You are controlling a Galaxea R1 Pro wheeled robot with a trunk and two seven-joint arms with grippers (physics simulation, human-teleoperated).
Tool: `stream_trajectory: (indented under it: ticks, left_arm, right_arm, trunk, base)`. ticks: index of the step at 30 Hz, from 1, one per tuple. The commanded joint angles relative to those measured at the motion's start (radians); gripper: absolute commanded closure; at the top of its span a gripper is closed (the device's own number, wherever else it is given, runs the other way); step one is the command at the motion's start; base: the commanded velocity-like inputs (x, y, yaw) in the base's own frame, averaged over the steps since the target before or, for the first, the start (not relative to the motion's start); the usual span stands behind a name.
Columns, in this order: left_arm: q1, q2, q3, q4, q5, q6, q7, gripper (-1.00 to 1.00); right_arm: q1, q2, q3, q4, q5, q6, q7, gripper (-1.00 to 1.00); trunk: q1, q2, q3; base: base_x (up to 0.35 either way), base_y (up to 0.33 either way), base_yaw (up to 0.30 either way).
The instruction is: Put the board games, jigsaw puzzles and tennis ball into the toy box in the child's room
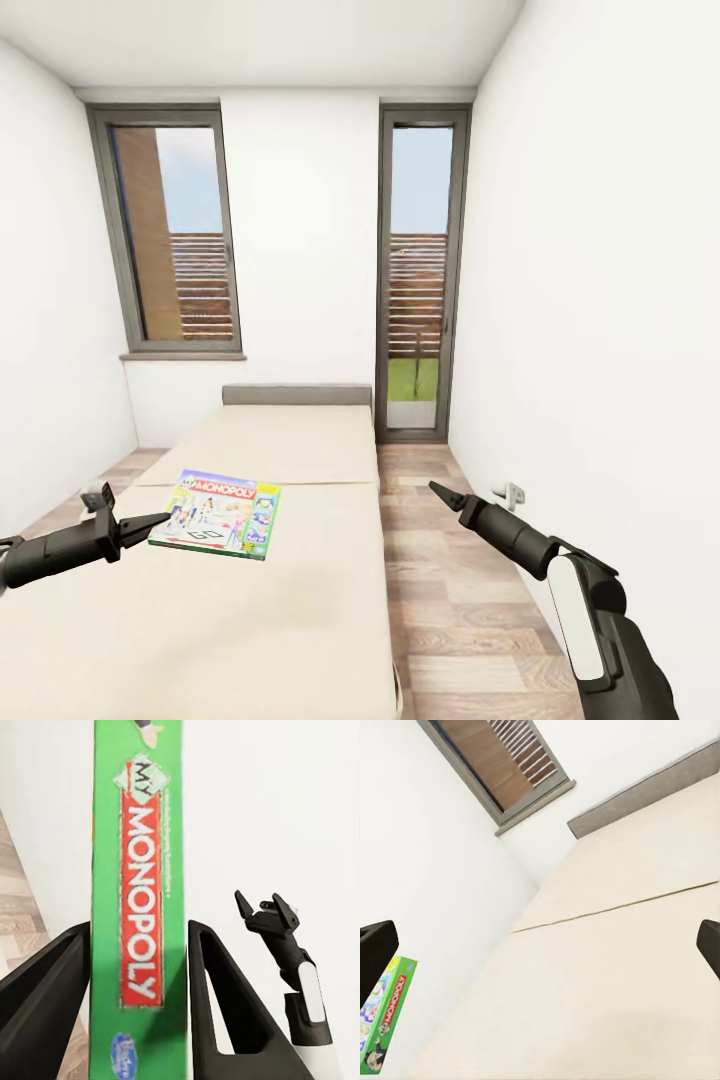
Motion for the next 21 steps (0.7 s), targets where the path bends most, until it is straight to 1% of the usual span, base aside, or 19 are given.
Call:
stream_trajectory:
  ticks: [1,12,21]
  left_arm:
    - [-0.001,0.0,0.0,0.0,0.0,0.011,-0.003,1.0]
    - [-0.001,-0.002,-0.001,0.001,0.0,0.011,-0.001,1.0]
    - [-0.001,0.002,-0.002,0.002,0.0,0.011,-0.001,1.0]
  right_arm:
    - [-0.001,0.001,-0.003,-0.001,-0.002,0.007,0.003,-1.0]
    - [-0.001,-0.001,-0.008,-0.002,-0.003,0.008,0.002,-1.0]
    - [-0.001,0.001,-0.01,0.002,-0.005,0.007,-0.001,-1.0]
  trunk:
    - [-0.004,0.007,0.002]
    - [-0.046,0.084,0.036]
    - [-0.081,0.147,0.055]
  base:
    - [0.0,0.0,0.0]
    - [0.0,0.0,0.0]
    - [0.0,0.0,0.005]
